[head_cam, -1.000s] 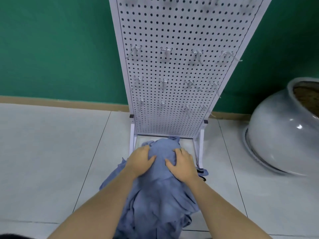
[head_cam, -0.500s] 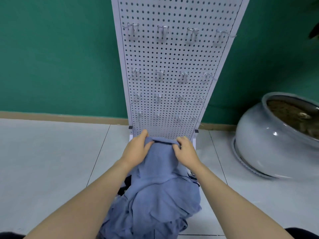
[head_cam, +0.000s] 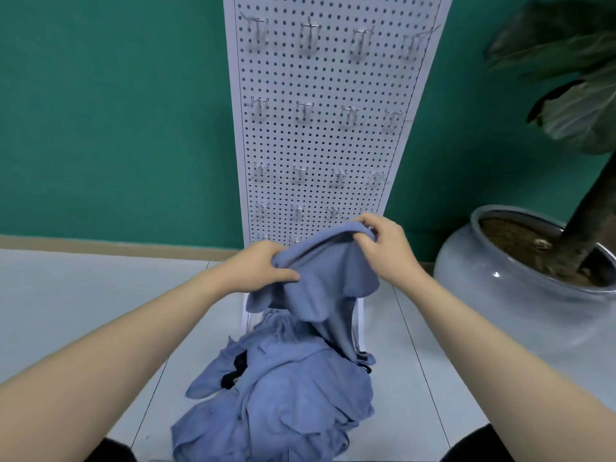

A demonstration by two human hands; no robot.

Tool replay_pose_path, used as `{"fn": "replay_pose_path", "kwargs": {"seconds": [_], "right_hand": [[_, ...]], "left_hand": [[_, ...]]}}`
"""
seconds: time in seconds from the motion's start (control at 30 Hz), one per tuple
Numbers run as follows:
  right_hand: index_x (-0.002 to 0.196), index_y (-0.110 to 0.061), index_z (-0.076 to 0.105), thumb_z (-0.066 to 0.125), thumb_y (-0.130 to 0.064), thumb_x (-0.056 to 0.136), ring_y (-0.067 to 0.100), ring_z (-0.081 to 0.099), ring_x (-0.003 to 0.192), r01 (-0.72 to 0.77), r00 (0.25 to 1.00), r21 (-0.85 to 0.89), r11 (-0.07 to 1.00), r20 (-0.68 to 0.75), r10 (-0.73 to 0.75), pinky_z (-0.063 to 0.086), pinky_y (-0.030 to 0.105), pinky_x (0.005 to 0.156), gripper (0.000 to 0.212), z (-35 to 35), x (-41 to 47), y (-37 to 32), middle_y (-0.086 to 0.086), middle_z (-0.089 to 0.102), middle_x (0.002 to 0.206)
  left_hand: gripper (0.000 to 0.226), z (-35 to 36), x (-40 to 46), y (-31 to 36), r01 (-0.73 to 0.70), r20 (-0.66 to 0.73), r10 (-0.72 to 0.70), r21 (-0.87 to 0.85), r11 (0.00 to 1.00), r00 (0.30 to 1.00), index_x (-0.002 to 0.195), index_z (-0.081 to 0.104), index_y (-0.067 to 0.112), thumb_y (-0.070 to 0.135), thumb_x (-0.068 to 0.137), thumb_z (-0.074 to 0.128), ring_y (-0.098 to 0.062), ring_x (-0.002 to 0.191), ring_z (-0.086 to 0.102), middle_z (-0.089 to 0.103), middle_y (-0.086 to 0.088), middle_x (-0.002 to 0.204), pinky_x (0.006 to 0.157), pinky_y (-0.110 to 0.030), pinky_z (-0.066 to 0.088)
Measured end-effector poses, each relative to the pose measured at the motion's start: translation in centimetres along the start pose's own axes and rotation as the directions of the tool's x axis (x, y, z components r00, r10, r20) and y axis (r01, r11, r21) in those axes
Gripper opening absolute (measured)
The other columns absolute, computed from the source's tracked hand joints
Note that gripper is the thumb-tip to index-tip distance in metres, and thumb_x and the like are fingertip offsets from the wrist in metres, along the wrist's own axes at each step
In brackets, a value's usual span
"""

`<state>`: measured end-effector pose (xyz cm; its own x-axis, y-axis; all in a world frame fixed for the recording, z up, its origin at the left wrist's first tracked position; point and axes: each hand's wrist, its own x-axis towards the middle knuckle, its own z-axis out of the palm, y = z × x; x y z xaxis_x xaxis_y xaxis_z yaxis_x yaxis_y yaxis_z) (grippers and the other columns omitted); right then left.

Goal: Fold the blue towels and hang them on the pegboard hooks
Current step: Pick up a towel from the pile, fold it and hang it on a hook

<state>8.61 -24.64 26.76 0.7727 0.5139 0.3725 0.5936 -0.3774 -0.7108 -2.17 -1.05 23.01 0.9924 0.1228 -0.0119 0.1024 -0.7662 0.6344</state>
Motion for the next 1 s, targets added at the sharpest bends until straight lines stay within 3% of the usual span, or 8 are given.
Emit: {"fn": "replay_pose_path", "kwargs": {"seconds": [0.13,0.23,0.37,0.53,0.7,0.8,0.9,1.0], "right_hand": [[0.083,-0.027,0.070,0.057,-0.006,0.094,0.005,0.058,0.078,0.025,0.993,0.067,0.997,-0.116,-0.017,0.044,0.017,0.069,0.027,-1.8,0.1,-1.7,-0.014,0.069,0.081],[0.081,-0.022,0.072,0.058,-0.010,0.094,0.007,0.057,0.076,0.021,0.975,0.172,0.985,-0.221,0.017,0.046,0.027,0.070,0.023,-2.9,0.2,-2.1,-0.005,0.070,0.080],[0.092,-0.001,0.069,0.058,-0.012,0.099,0.005,0.053,0.074,-0.015,0.951,0.285,0.958,-0.293,0.102,0.045,0.022,0.068,0.017,-3.9,0.5,-2.1,0.007,0.065,0.084],[0.082,-0.015,0.060,0.056,-0.024,0.103,0.005,0.050,0.069,-0.160,0.899,0.424,0.891,-0.311,0.309,0.045,0.026,0.069,0.023,-3.4,1.0,-0.4,-0.007,0.057,0.076],[0.093,-0.018,0.060,0.050,-0.027,0.108,0.016,0.062,0.080,-0.289,0.899,0.607,0.740,-0.094,0.427,0.055,0.031,0.068,0.020,-1.2,0.5,-0.5,0.004,0.065,0.090],[0.108,-0.015,0.065,0.051,-0.025,0.108,0.019,0.067,0.098,-0.304,0.939,0.612,0.730,0.064,0.338,0.054,0.043,0.094,0.017,1.5,0.6,-1.5,0.010,0.071,0.108],[0.128,-0.023,0.062,0.071,-0.045,0.093,0.016,0.069,0.115,-0.354,0.912,0.460,0.814,0.363,0.192,0.053,0.043,0.105,0.043,4.6,-0.6,-2.9,0.006,0.071,0.125],[0.129,-0.020,0.064,0.080,-0.034,0.088,0.020,0.072,0.113,-0.365,0.838,0.365,0.856,0.530,0.131,0.055,0.046,0.104,0.046,7.3,-1.9,-4.0,0.005,0.075,0.119]], "left_hand": [[0.014,-2.2,-2.4,1.9,-0.084,-0.068,0.075,-0.157,0.984,0.995,0.087,0.069,0.026,0.036,0.088,0.080,-0.005,0.076,0.065,0.073,0.014,0.084,0.072,-0.024,0.053],[0.028,-3.4,-3.1,2.0,-0.071,-0.060,0.058,-0.256,0.964,0.997,0.098,0.070,0.018,0.039,0.085,0.083,-0.015,0.088,0.072,0.075,0.003,0.095,0.083,-0.035,0.057],[0.035,-3.9,-3.9,1.8,-0.024,0.038,0.036,-0.278,0.960,0.999,0.097,0.062,0.010,0.031,0.083,0.086,-0.014,0.073,0.062,0.072,-0.008,0.086,0.066,-0.030,0.049],[0.028,-3.5,-4.0,-0.3,0.045,0.196,-0.014,-0.156,0.987,0.980,0.091,0.068,0.007,0.031,0.086,0.082,-0.019,0.074,0.069,0.074,-0.009,0.082,0.072,-0.044,0.059],[0.012,-2.8,-4.0,0.7,-0.065,-0.076,0.039,-0.390,0.918,0.996,0.100,0.071,0.014,0.023,0.102,0.064,-0.003,0.081,0.066,0.076,0.007,0.090,0.075,-0.020,0.052],[0.015,-2.5,-3.7,1.9,-0.115,-0.196,0.019,-0.492,0.863,0.980,0.105,0.070,0.009,0.021,0.103,0.061,-0.005,0.085,0.066,0.076,0.003,0.095,0.080,-0.020,0.054],[0.015,-2.4,-3.2,2.7,-0.154,-0.289,-0.018,-0.562,0.812,0.957,0.111,0.070,0.012,0.022,0.103,0.062,-0.006,0.092,0.067,0.076,-0.001,0.105,0.089,-0.024,0.054],[0.013,-2.8,-3.0,2.8,-0.167,-0.307,-0.029,-0.592,0.789,0.951,0.111,0.070,0.016,0.018,0.104,0.059,-0.008,0.095,0.067,0.075,-0.001,0.105,0.092,-0.026,0.055]]}}
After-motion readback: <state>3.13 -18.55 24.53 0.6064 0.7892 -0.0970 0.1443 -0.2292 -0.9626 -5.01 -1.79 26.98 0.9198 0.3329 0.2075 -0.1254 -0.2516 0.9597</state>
